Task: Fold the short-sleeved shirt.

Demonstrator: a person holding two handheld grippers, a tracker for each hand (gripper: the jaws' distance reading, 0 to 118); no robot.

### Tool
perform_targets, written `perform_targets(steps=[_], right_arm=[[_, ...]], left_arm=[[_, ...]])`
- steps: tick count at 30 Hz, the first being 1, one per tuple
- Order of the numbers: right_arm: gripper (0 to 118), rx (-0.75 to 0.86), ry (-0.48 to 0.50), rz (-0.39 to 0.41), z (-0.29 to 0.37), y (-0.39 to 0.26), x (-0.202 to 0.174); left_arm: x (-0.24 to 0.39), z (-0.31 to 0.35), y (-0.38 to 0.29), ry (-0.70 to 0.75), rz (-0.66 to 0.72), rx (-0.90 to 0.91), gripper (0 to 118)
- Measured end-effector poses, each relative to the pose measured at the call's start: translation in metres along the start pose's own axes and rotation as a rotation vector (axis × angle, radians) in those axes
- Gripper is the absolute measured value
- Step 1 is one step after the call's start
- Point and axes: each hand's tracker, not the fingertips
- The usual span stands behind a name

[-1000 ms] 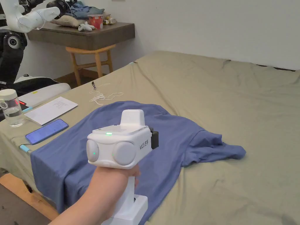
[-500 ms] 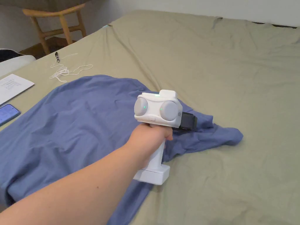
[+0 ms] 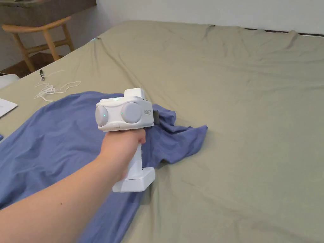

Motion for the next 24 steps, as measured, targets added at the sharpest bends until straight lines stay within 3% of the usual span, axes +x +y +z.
perform_targets(steps=[8, 11, 19, 24], right_arm=[[0, 0.059, -0.027, -0.085, 0.027, 0.011, 0.012], [0, 0.085, -0.062, -0.091, 0.037, 0.014, 0.019], [0, 0.144, -0.176, -0.14, 0.064, 0.017, 0.049], [0, 0.197, -0.269, -0.193, 0.085, 0.019, 0.075]], left_arm=[[0.045, 0.125, 0.093, -0.075, 0.004, 0.251, 0], [0.078, 0.158, 0.114, -0.187, 0.001, 0.309, 0], [0.251, 0.238, 0.123, -0.585, -0.11, 0.338, 0], [0.382, 0.262, 0.082, -0.745, -0.286, 0.275, 0]])
